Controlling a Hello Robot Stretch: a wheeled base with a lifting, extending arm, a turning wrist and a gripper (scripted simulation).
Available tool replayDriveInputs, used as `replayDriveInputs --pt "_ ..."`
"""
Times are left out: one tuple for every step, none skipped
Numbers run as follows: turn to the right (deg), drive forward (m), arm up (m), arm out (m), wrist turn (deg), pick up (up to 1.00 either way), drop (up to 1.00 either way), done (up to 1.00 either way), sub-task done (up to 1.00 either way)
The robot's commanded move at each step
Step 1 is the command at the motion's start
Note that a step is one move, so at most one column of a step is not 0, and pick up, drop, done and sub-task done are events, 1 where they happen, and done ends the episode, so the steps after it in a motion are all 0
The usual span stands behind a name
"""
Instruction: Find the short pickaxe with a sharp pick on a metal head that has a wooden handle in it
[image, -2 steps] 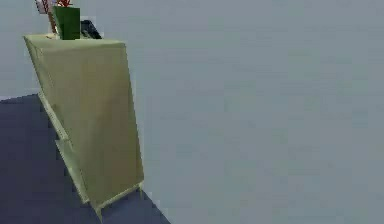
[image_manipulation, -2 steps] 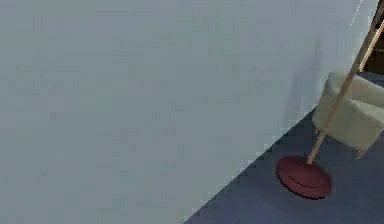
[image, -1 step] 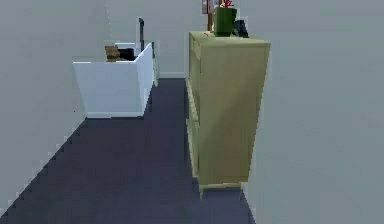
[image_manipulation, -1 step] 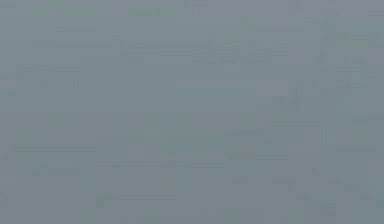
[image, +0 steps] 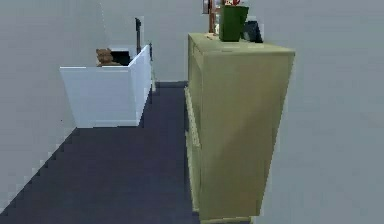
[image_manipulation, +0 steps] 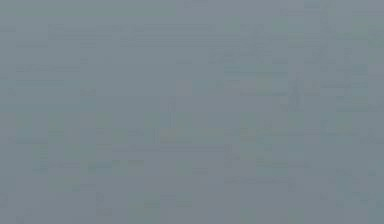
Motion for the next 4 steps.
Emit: replayDriveInputs --pt "-6.0 0.0 0.0 0.0 0.0 0.0 0.0 0.0 0.0" --pt "0.0 0.15 0.0 0.0 0.0 0.0 0.0 0.0 0.0" --pt "-24.0 0.0 0.0 0.0 0.0 0.0 0.0 0.0 0.0" --pt "0.0 0.35 0.0 0.0 0.0 0.0 0.0 0.0 0.0"
